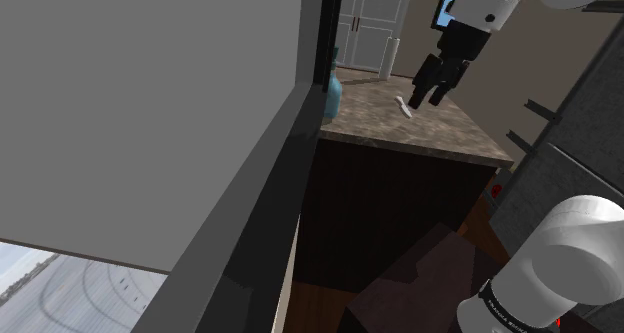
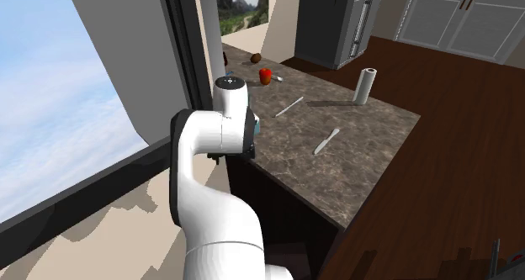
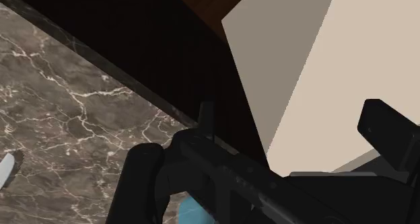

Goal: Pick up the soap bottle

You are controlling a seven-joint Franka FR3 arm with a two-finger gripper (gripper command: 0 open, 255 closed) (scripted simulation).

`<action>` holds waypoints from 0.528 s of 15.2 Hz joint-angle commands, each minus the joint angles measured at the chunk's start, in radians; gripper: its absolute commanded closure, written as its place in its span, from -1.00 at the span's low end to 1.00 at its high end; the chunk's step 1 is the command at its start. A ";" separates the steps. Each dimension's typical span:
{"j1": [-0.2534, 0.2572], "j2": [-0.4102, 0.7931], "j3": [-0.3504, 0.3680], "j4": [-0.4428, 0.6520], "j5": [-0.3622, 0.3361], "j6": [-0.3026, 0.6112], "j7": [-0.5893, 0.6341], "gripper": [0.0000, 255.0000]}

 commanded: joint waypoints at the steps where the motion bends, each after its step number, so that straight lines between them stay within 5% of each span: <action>1: 0.000 0.000 0.000 0.000 0.000 0.000 0.000 -1.00; 8: 0.008 0.245 -0.069 0.149 0.016 0.129 -0.110 -1.00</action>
